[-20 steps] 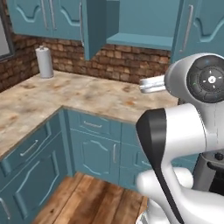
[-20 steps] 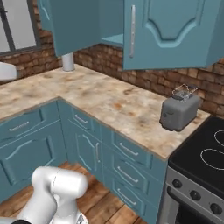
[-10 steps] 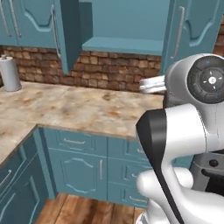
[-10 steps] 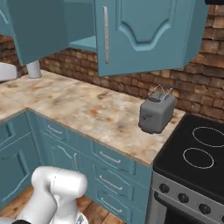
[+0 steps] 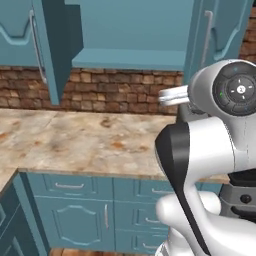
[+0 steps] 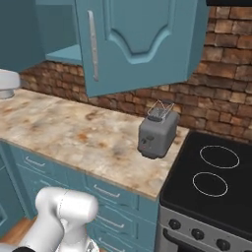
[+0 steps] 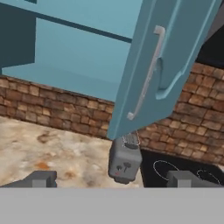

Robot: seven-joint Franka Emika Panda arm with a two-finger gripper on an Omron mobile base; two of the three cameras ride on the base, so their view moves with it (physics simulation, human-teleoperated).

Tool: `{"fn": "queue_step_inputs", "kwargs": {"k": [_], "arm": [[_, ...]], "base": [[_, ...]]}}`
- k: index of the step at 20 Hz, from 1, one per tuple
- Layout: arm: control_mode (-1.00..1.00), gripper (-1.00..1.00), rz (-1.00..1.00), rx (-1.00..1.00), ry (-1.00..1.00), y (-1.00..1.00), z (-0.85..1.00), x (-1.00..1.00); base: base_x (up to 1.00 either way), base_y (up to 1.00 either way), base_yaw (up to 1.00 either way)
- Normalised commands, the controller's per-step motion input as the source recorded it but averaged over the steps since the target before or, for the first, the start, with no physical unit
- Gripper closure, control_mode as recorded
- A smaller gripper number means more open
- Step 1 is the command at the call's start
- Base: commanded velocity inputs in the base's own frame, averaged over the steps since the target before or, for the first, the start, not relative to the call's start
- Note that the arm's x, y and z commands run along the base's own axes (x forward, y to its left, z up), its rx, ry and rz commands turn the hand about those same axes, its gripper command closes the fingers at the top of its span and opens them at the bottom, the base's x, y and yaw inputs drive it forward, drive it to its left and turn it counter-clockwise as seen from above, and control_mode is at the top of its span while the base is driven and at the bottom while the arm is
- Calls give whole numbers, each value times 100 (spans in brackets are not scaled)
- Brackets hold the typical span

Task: Close all open cabinet doors.

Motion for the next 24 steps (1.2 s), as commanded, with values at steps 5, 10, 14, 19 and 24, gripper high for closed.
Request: {"fn": "queue_step_inputs", "kwargs": {"k": [5, 10, 14, 19, 24], "arm": [[100, -100, 0, 0, 0, 0, 0, 0], [100, -100, 0, 0, 0, 0, 0, 0], [100, -100, 0, 0, 0, 0, 0, 0], [100, -100, 0, 0, 0, 0, 0, 0], [100, -100, 0, 0, 0, 0, 0, 0]], "base": [[35, 42, -25], [34, 38, -23], [28, 18, -17], [36, 27, -17], [36, 30, -17]]}}
